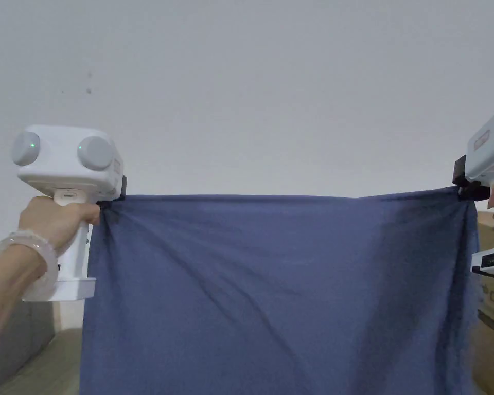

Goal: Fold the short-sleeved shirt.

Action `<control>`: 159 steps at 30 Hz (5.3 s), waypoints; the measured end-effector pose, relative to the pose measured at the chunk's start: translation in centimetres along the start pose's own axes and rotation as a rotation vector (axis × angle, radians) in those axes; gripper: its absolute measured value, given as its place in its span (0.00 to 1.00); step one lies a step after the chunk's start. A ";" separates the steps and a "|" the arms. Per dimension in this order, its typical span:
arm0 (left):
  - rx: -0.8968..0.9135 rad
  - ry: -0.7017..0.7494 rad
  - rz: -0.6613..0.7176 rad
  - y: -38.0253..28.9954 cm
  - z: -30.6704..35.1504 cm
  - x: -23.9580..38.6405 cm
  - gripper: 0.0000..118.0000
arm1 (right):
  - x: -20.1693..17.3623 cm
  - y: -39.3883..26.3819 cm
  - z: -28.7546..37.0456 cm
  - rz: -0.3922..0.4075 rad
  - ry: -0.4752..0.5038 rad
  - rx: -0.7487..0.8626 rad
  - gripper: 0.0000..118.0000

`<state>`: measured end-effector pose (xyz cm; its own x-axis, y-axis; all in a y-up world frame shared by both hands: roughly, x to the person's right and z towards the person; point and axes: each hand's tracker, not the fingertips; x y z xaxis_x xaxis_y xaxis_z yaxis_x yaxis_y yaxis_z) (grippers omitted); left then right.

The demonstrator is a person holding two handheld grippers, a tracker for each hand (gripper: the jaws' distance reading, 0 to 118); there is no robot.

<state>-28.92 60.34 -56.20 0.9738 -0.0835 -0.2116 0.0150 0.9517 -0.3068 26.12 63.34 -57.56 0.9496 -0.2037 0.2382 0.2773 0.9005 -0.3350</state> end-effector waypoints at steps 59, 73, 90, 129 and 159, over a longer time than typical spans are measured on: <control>-0.607 -0.037 -0.236 -49.3 2.1 0.0 0.03 | 14.9 -50.0 -0.2 0.165 -0.069 -0.634 0.00; -0.568 -0.039 -0.191 -57.8 16.0 -5.2 0.03 | 18.6 -59.7 12.5 0.066 -0.047 -0.686 0.00; -0.619 -0.191 0.101 -58.0 20.4 -7.8 0.00 | 16.7 -58.6 17.2 0.166 0.096 -0.620 0.04; -0.738 -0.219 0.091 -59.3 14.0 -8.2 0.02 | 18.5 -62.5 11.2 0.169 0.071 -0.816 0.07; -0.666 -0.134 0.105 -51.3 3.2 -6.4 0.91 | 13.0 -51.5 -1.5 0.180 0.047 -0.703 0.81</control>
<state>-35.21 13.02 -36.08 0.9828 0.0774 -0.1680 -0.1821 0.5647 -0.8050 24.45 13.76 -38.62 0.9902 -0.1061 0.0905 0.1299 0.4652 -0.8756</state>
